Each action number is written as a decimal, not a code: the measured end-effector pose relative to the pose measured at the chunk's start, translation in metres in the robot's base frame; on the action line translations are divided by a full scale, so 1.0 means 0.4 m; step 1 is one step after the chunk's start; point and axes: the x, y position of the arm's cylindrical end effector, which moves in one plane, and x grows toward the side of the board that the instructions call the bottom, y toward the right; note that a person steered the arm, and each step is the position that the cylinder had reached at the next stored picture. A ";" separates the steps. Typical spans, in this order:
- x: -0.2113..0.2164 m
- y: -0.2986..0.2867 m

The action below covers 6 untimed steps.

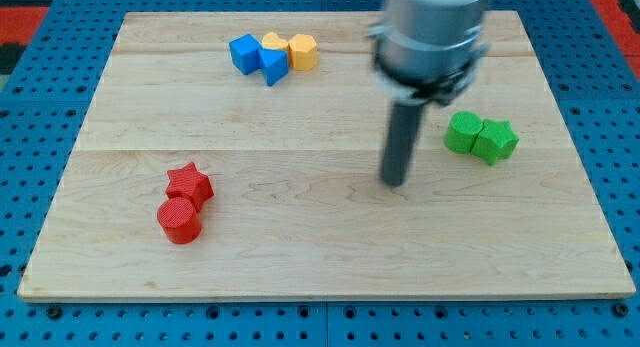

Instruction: Separate red circle from the red star

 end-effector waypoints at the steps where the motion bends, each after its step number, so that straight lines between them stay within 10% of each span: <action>1: 0.194 -0.253; 2: 0.206 -0.610; 3: 0.112 -0.629; 6: -0.016 -0.067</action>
